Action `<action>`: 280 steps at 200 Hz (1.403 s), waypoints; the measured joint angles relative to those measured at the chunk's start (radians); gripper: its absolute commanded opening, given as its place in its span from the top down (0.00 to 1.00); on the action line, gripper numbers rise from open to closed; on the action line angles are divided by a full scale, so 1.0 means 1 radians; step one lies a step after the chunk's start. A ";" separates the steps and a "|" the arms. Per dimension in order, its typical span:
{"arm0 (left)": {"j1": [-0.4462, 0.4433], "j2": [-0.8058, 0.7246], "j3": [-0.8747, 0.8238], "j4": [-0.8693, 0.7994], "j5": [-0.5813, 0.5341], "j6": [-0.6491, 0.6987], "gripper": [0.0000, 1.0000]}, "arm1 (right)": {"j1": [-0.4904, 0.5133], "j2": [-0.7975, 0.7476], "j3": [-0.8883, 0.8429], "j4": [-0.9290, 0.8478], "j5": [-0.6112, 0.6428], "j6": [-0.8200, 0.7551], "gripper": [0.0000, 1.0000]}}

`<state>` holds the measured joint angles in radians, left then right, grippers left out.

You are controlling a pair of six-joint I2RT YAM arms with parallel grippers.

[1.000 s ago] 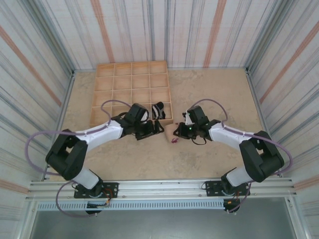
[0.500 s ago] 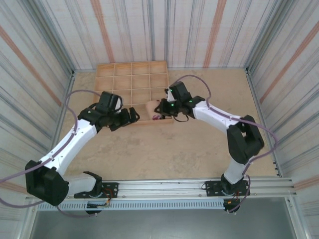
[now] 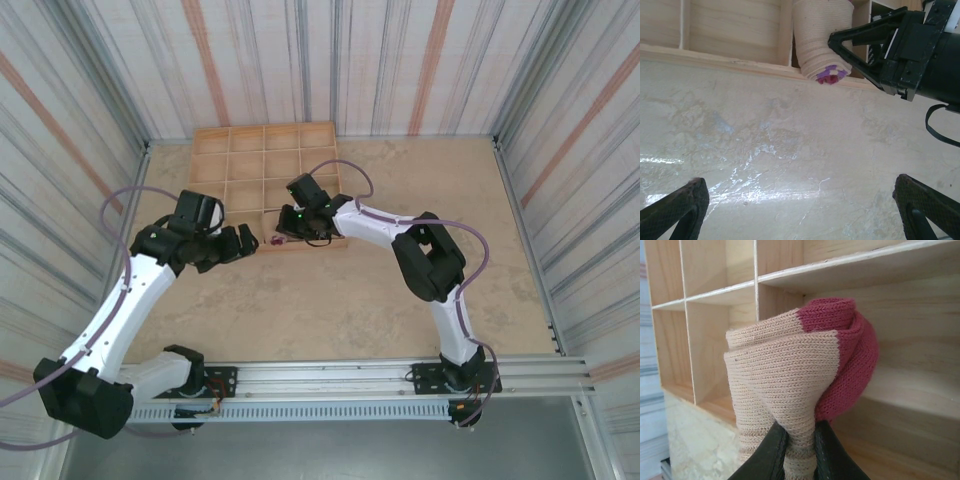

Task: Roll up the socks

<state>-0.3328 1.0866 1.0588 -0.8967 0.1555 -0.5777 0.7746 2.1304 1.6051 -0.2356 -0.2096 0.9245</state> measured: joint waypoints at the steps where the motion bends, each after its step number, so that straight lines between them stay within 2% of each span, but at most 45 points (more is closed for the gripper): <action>1: 0.000 -0.001 -0.001 0.000 0.000 0.000 0.01 | 0.000 0.000 0.000 0.002 0.004 0.002 1.00; 49: 0.000 -0.031 -0.006 -0.020 0.000 0.007 0.01 | 0.003 0.047 0.017 0.036 0.082 0.028 1.00; 88: 0.000 -0.039 -0.014 -0.019 -0.002 0.007 0.01 | 0.000 0.082 0.031 0.031 0.085 0.035 1.00; 101: 0.000 -0.041 -0.022 -0.019 -0.008 0.007 0.01 | 0.003 0.087 0.039 0.026 0.086 0.037 0.96; 112: 0.002 -0.041 -0.030 -0.019 -0.011 0.007 0.01 | 0.005 0.091 0.044 0.024 0.084 0.037 0.90; 132: 0.007 -0.039 -0.038 -0.019 -0.016 0.008 0.01 | 0.005 0.095 0.048 0.023 0.079 0.040 0.71; 149: 0.013 -0.025 -0.038 -0.017 -0.029 0.016 0.01 | 0.005 0.095 0.047 0.026 0.079 0.043 0.62; 172: 0.021 0.002 -0.039 -0.003 -0.057 0.036 0.01 | 0.002 0.086 0.033 0.046 0.079 0.034 0.44; 200: 0.045 0.029 -0.045 0.060 -0.109 0.079 0.01 | -0.006 0.038 -0.002 0.056 0.067 0.024 0.24; 206: 0.052 0.034 -0.050 0.082 -0.120 0.091 0.01 | -0.009 0.026 -0.013 0.061 0.058 0.016 0.17; 221: 0.078 0.053 -0.069 0.142 -0.151 0.134 0.01 | -0.014 -0.020 -0.048 0.068 0.049 -0.008 0.08; 227: 0.091 0.064 -0.076 0.167 -0.163 0.154 0.01 | -0.016 -0.045 -0.068 0.069 0.044 -0.023 0.00; 255: 0.159 0.108 -0.107 0.304 -0.193 0.251 0.01 | -0.030 -0.196 -0.160 0.061 0.054 -0.097 0.01; 280: 0.216 0.127 -0.175 0.504 -0.213 0.366 0.01 | -0.075 -0.365 -0.215 0.031 0.081 -0.178 0.01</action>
<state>-0.1165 1.2133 0.8833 -0.3923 -0.0578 -0.2119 0.6998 1.7657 1.3903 -0.2050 -0.1287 0.7467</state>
